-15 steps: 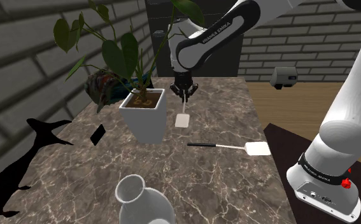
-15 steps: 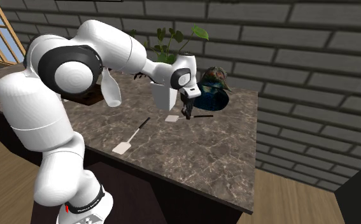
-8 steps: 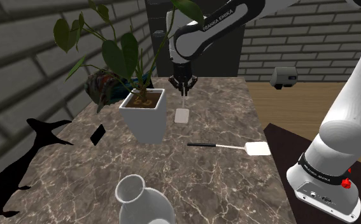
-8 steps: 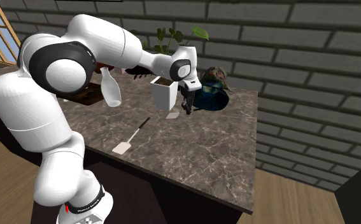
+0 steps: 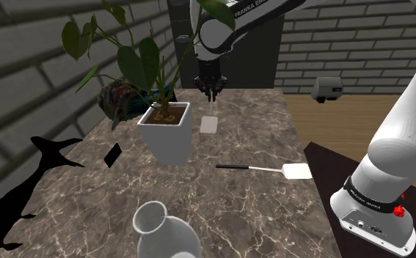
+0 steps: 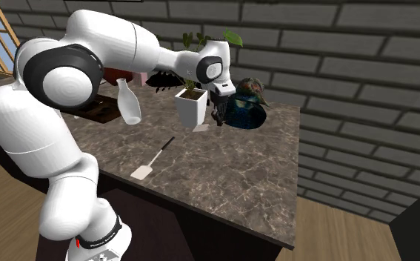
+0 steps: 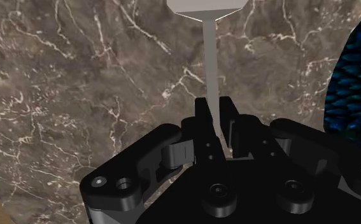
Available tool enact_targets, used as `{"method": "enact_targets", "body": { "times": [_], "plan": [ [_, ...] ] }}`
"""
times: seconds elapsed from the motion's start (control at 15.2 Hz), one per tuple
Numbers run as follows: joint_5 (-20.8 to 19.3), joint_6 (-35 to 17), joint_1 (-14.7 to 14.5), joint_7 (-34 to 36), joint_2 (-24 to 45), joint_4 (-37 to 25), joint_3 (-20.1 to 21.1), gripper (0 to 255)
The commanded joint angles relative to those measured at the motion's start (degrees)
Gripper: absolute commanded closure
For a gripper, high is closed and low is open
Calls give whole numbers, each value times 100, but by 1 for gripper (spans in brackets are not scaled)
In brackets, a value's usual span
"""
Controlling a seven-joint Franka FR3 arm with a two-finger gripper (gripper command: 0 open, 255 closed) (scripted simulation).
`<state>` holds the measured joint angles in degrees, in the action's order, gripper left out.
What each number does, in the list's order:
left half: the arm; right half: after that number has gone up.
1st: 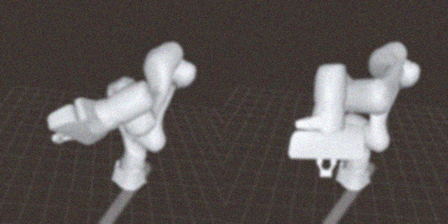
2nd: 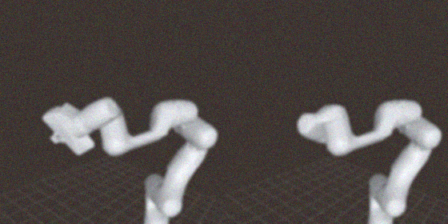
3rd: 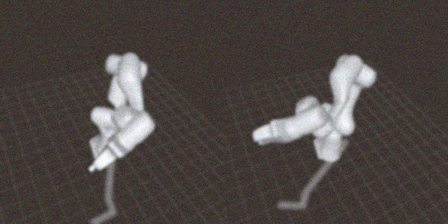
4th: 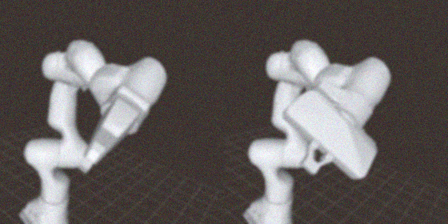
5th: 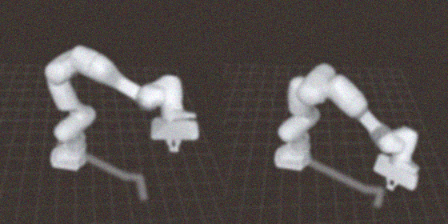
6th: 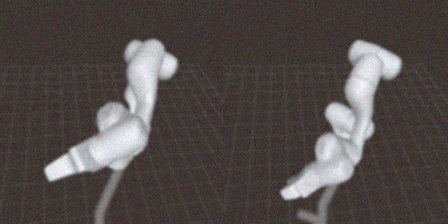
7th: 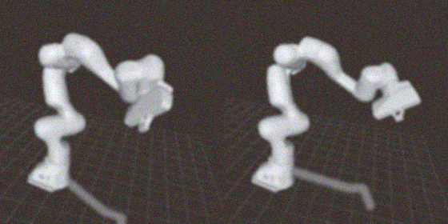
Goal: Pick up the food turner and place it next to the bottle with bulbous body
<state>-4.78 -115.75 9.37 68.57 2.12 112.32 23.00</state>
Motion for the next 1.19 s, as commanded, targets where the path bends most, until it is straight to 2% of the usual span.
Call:
{"method": "enact_targets", "body": {
  "times": [0.0,1.12],
  "plan": [
    [29,163,1,-23,-54,-112,2,255],
    [110,1447,4,-135,-179,-1285,2,255]
  ]
}}
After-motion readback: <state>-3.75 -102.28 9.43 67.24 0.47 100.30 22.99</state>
